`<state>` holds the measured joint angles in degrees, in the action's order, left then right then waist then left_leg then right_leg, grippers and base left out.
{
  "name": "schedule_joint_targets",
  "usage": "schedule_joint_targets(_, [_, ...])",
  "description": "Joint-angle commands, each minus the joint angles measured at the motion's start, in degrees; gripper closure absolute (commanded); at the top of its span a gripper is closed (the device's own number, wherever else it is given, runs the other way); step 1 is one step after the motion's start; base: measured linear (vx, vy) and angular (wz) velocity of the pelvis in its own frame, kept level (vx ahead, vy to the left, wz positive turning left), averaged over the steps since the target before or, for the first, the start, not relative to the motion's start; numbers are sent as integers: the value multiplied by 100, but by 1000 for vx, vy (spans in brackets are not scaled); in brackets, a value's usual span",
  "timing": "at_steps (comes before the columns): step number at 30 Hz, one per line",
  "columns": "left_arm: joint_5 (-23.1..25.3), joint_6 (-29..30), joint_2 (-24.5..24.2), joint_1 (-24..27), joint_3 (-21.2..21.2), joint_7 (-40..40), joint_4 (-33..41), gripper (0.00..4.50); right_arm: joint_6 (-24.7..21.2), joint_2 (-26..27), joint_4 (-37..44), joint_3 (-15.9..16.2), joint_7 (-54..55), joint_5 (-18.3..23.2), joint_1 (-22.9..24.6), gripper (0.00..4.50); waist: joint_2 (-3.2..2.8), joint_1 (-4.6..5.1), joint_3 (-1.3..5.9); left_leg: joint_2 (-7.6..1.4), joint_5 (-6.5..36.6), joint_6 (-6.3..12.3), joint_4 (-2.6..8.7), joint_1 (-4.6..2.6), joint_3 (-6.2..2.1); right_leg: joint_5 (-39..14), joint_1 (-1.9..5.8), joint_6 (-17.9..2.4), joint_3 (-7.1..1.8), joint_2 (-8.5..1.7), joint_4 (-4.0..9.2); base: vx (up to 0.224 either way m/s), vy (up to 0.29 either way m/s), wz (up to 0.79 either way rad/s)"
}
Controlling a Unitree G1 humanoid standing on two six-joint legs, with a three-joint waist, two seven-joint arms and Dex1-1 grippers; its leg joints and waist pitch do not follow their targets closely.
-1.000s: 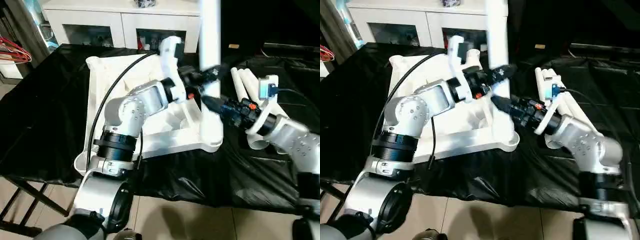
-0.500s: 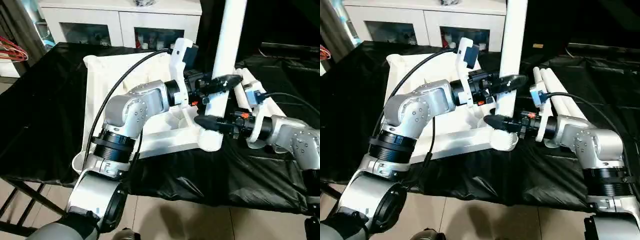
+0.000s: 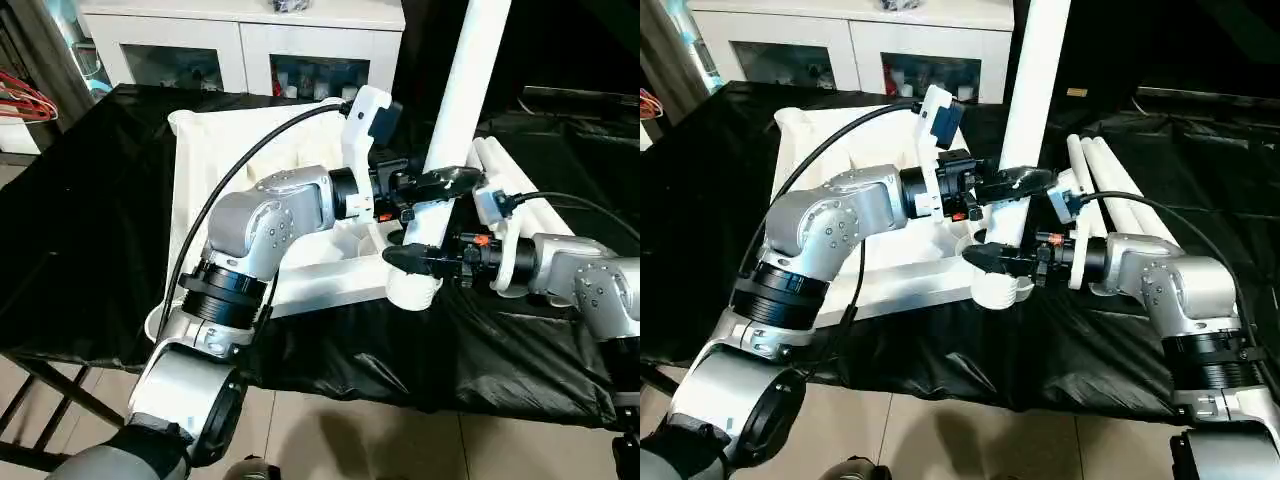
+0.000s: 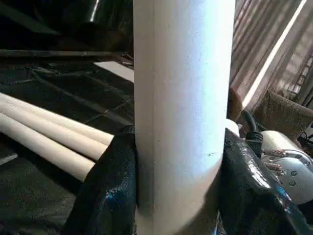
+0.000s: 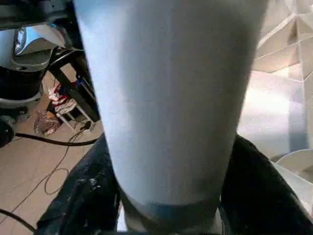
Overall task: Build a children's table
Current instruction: Pick table leg
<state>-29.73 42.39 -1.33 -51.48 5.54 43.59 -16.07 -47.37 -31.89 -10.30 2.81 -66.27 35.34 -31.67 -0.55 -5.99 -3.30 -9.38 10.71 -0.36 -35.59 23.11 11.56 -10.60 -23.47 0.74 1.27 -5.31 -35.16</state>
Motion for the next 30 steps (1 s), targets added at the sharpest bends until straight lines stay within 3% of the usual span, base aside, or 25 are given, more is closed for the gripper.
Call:
schedule_joint_targets(1, [-53, -27, -11, 2, 29, 136, 168, 262, -16, -112, -55, 36, 15, -103, -67, 216, 171, -16, 438, -330, 218, 561, 366, -166, -133, -254, 305, -1724, -128, -306, 295, 0, 0, 0])
schedule_joint_targets(9, [47, -139, -1, 0, 14, 34, 118, 262, -4, -74, -125, 48, 9, -145, -70, 254, 154, -33, 443, -327, 238, 525, 361, -166, -139, -314, 306, -1695, -127, -303, 292, 0, 0, 0])
schedule_joint_targets(10, [91, -72, 17, -61, -66, -164, -13, 206, 74, -42, -146, 34, 70, -183, -62, 255, 145, -36, 445, -328, 242, 519, 360, -169, -140, -275, 302, -1702, -126, -299, 289, 0, 0, 0])
schedule_joint_targets(13, [-96, -28, 84, -89, -284, -187, -80, 192, 165, 55, -165, -48, 174, -185, -18, 256, 127, -37, 449, -319, 259, 483, 358, -171, -138, -260, 301, -1715, -125, -297, 291, 0, 0, 0])
schedule_joint_targets(15, [-135, -131, 126, -100, -401, -259, -76, 150, 168, 99, -120, -103, 235, -139, 37, 259, 130, -38, 454, -320, 242, 483, 358, -172, -139, -161, 310, -1743, -123, -293, 289, 0, 0, 0])
schedule_joint_targets(16, [-158, -187, 155, -105, -471, -316, -67, 151, 179, 115, -94, -126, 272, -131, 67, 259, 142, -41, 460, -317, 214, 493, 355, -164, -141, -82, 324, -1760, -121, -297, 275, 0, 0, 0])
schedule_joint_targets(18, [-186, -294, 162, -111, -558, -366, 32, 149, 230, 173, -50, -208, 393, -115, 125, 259, 91, -45, 461, -317, 225, 497, 353, -166, -149, -47, 317, -1775, -119, -297, 275, 0, 0, 0])
schedule_joint_targets(22, [-297, -341, 186, -116, -741, -461, 153, 147, 359, 279, -25, -360, 595, -111, 165, 259, 90, -33, 456, -318, 321, 453, 364, -176, -144, -90, 313, -1771, -116, -285, 288, 0, 0, 0])
schedule_joint_targets(23, [-127, -580, 132, -64, -770, -576, 263, 147, 415, 356, 29, -508, 787, -91, 210, 259, 37, -40, 455, -320, 354, 436, 365, -180, -154, -131, 307, -1762, -115, -286, 289, 0, 0, 0])
schedule_joint_targets(24, [1, -625, 52, -29, -756, -657, 314, 147, 529, 388, 69, -576, 960, -162, 244, 259, 65, -25, 463, -323, 372, 418, 365, -182, -149, -100, 313, -1736, -118, -280, 291, 0, 0, 0])
schedule_joint_targets(26, [215, -658, -91, 23, -687, -775, 355, 147, 666, 429, 124, -657, 1209, -267, 293, 259, 64, -19, 462, -328, 331, 390, 373, -182, -159, -74, 309, -1660, -113, -276, 281, 0, 0, 0])
schedule_joint_targets(27, [672, -873, -317, 103, -505, -1025, 333, 147, 911, 485, 229, -725, 1529, -448, 374, 259, 59, -17, 460, -321, 334, 387, 374, -187, -158, -88, 306, -1641, -112, -268, 290, 0, 0, 0])
schedule_joint_targets(28, [1264, -1229, -579, 200, -274, -1347, 266, 147, 1261, 561, 363, -781, 1898, -696, 470, 259, 64, -3, 444, -337, 390, 327, 393, -164, -179, -313, 291, -1389, -119, -270, 326, 0, 0, 0])
schedule_joint_targets(30, [1843, -1641, -792, 362, -206, -1893, 225, 147, 1754, 790, 544, -967, 2332, -868, 616, 259, 90, 59, 455, -318, 470, 214, 399, -168, -173, -456, 300, -1196, -117, -263, 330, 0, 0, 0])
